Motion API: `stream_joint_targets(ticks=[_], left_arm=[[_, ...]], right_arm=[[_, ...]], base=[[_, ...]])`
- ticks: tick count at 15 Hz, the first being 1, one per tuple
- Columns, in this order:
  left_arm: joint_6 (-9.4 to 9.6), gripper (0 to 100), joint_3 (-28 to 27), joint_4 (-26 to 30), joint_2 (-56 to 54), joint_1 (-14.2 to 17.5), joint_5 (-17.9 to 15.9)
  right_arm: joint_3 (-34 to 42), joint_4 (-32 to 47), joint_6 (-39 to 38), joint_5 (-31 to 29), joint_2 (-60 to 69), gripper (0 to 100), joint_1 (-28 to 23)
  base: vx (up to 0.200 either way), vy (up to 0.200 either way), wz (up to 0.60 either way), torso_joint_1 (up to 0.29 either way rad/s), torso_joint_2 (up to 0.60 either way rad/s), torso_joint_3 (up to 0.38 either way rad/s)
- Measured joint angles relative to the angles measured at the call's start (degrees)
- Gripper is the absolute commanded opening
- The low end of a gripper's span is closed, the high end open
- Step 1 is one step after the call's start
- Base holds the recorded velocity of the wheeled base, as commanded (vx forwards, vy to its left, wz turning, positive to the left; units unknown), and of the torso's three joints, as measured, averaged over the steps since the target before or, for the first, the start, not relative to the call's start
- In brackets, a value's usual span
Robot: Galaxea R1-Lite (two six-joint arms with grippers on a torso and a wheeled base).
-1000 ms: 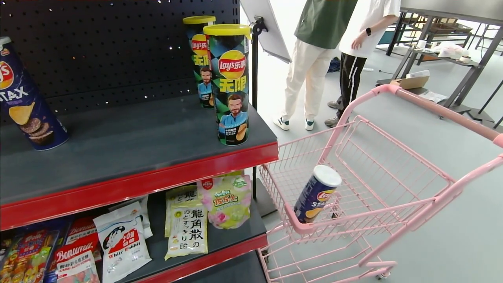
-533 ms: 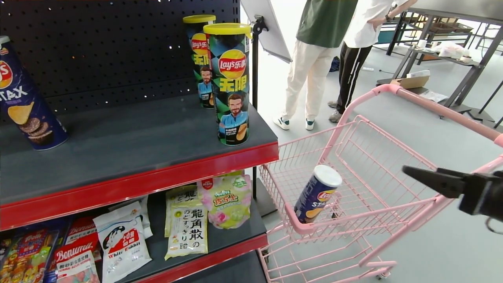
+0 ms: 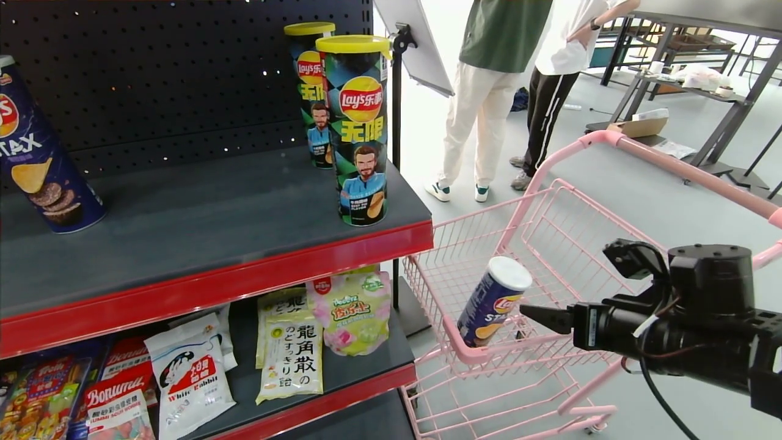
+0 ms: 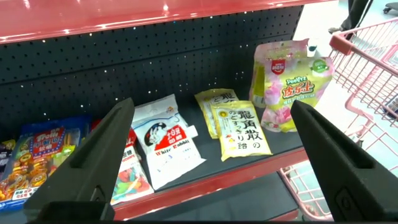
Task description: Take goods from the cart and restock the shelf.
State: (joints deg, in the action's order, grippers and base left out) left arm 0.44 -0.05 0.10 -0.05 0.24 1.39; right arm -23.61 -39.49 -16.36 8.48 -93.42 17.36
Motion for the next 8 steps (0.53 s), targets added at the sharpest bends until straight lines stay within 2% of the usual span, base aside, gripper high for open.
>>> stream_joint_targets(ticks=[2, 8], left_arm=[[0.00, 100, 0.00, 0.00, 0.00, 0.00, 0.00], [0.05, 100, 0.00, -0.05, 0.00, 0.00, 0.00]], right_arm=[[-0.28, -5.27, 0.09, -0.15, -4.18, 100, 0.44], [-2.77, -6.36, 0.07, -0.33, -9.64, 100, 4.02]], base=[[0.000, 0.000, 0.00, 0.000, 0.00, 0.000], [0.000, 0.000, 0.00, 0.000, 0.00, 0.000]])
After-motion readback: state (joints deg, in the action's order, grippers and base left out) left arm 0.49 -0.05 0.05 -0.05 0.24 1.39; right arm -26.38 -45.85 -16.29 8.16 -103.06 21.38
